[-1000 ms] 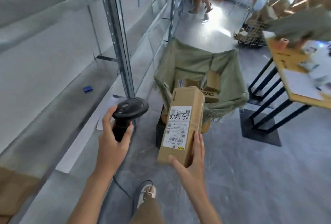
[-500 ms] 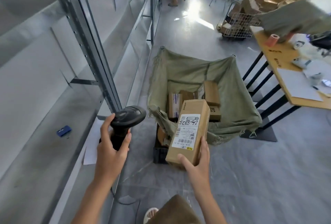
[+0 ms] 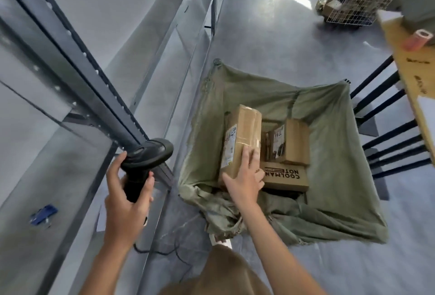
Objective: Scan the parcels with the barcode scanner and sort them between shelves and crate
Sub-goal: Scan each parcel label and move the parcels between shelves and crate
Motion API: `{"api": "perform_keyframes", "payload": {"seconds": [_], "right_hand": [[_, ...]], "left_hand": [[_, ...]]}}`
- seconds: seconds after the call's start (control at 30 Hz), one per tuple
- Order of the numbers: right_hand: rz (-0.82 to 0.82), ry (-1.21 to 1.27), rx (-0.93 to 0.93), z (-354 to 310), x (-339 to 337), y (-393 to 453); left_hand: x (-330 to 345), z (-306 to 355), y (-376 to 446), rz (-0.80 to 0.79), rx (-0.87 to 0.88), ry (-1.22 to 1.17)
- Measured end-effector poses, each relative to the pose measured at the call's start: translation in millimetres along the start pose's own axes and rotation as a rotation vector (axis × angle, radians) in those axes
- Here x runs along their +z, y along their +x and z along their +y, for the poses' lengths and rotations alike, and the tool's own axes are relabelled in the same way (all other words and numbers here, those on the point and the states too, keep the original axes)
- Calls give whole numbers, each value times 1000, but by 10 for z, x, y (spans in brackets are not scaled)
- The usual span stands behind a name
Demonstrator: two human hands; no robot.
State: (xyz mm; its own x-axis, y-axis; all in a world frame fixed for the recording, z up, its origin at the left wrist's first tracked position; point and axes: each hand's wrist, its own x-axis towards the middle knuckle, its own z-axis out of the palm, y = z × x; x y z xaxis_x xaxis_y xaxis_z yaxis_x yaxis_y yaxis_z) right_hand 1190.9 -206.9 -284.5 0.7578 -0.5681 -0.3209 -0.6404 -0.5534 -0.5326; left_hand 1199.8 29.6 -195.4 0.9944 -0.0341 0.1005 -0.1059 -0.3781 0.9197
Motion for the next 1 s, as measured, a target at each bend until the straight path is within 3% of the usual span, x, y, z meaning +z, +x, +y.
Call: {"api": "perform_keyframes", "payload": {"seconds": [0.1, 0.17, 0.23, 0.7, 0.87, 1.0], "right_hand": [[-334, -223, 4, 27, 256, 297], [-575, -182, 57, 78, 359, 404], [-658, -104, 87, 121, 409, 455], [-432, -65, -78, 5, 297, 508], [-260, 20, -296, -443, -31, 218], [-203, 71, -590, -827, -161, -399]], "left_hand": [[156, -9, 121, 50, -55, 21], [247, -17, 185, 66, -86, 55], [322, -37, 239, 65, -119, 76], [396, -81, 170, 215, -268, 65], [116, -1, -284, 328, -285, 77], [-176, 67, -890, 479, -303, 38]]}}
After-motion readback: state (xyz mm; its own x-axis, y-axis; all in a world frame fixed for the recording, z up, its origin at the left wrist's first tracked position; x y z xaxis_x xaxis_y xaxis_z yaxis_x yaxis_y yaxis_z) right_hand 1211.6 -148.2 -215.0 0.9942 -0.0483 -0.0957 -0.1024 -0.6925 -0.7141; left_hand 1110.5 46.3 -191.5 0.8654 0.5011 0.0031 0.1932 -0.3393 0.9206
